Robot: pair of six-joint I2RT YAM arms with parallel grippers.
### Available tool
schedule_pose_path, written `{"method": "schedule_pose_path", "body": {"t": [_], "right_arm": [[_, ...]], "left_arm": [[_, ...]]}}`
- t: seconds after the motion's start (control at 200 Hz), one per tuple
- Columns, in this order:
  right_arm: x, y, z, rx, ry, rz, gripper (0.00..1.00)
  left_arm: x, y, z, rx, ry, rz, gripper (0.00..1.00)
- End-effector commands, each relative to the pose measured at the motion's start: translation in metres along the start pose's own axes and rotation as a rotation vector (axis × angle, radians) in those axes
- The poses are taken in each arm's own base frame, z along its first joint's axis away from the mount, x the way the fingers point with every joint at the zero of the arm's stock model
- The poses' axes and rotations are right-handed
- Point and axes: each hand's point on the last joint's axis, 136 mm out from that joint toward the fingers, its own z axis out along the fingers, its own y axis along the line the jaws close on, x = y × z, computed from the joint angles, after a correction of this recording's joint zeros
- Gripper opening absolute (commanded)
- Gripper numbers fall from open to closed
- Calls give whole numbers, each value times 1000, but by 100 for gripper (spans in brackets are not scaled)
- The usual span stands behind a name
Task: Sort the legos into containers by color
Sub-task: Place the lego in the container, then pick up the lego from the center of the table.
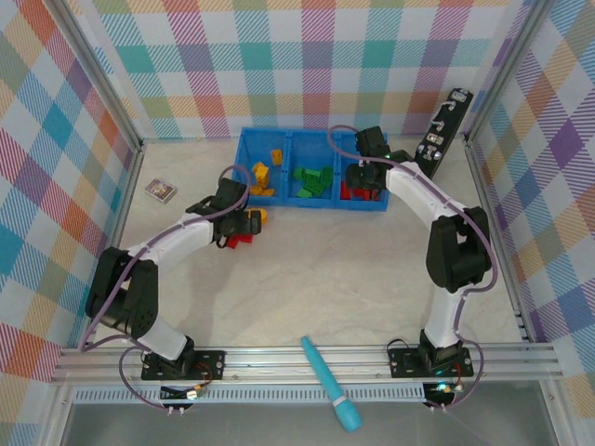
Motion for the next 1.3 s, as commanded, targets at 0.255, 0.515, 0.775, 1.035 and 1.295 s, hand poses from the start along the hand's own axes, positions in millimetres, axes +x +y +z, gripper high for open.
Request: {"method": "schedule_pose_path", "body": {"t": [0.255, 0.515, 0.775, 1.035, 1.295], "right_arm": [[-16, 3, -56, -63, -109, 18, 57], [-16, 7, -60, -93, -122, 10, 58], [-16, 10, -60, -112, -134, 7, 58], [-15, 11, -64, -126, -150, 5, 59], [-16, 12, -65, -129, -156, -2, 60]], "left_arm": [[-25, -24, 46, -19, 30, 2, 94], [-22, -42, 65, -29, 53, 18, 95], [-24, -42, 77, -82, 59, -2, 94], [-26, -41, 85, -115, 68, 0, 90], [-19, -41, 90, -126, 96, -3, 83]]}}
